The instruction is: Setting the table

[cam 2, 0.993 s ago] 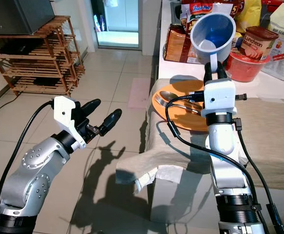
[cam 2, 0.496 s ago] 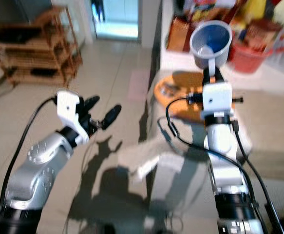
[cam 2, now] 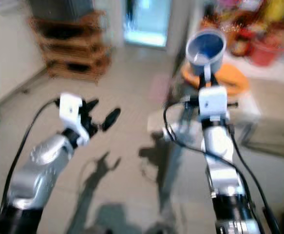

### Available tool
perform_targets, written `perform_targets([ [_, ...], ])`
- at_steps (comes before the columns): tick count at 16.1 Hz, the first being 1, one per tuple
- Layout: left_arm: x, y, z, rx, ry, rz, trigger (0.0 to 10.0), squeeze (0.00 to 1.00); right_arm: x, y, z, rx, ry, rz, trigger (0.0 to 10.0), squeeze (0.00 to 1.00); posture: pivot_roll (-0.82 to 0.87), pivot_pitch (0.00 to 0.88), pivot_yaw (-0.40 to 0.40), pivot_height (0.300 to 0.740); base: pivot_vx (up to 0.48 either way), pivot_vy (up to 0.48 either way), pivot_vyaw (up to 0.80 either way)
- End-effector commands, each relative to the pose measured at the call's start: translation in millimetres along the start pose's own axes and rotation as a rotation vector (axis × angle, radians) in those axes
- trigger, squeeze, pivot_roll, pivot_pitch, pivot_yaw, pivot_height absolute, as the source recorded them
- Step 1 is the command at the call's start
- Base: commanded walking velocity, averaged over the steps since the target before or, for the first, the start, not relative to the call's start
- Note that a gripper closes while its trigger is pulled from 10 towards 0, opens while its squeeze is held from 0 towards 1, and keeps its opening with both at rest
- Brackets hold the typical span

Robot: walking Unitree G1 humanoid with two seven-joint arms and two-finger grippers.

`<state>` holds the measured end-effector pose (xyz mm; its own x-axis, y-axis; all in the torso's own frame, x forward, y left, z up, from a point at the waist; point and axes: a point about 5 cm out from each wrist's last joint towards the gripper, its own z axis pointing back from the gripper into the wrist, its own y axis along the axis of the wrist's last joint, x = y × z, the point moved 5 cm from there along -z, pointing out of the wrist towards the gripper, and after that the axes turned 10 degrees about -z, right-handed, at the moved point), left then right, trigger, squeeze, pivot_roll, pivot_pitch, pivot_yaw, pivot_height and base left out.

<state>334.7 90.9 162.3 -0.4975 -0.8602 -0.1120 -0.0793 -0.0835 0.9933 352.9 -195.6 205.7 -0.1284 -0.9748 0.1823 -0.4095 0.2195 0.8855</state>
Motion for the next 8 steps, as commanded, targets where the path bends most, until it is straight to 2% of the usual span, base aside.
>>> perform_targets([
  [1, 1.0, 3.8, -1.7, 0.014, -0.007, -0.023, 10.0, 0.0, 2.6, 7.0, -4.0, 0.028, -0.002, 0.003, 0.0, 0.0, 0.07, 0.0, 0.014, 0.74, 0.0, 0.0, 0.0],
  [4, 2.4, 5.6, -0.6, 0.029, -0.02, -0.033, 10.0, 0.0, 3.7, 5.3, -3.4, 0.023, -0.004, 0.004, 0.0, 0.0, 0.07, 0.0, 0.013, 0.74, 0.0, 0.0, 0.0],
  [8, 4.3, 5.1, -0.7, 0.032, -0.027, -0.028, 10.0, 0.0, 6.0, 1.8, -3.3, 0.009, -0.009, 0.008, 0.0, 0.0, 0.07, 0.0, 0.015, 0.74, 0.0, -0.453, 0.0],
])
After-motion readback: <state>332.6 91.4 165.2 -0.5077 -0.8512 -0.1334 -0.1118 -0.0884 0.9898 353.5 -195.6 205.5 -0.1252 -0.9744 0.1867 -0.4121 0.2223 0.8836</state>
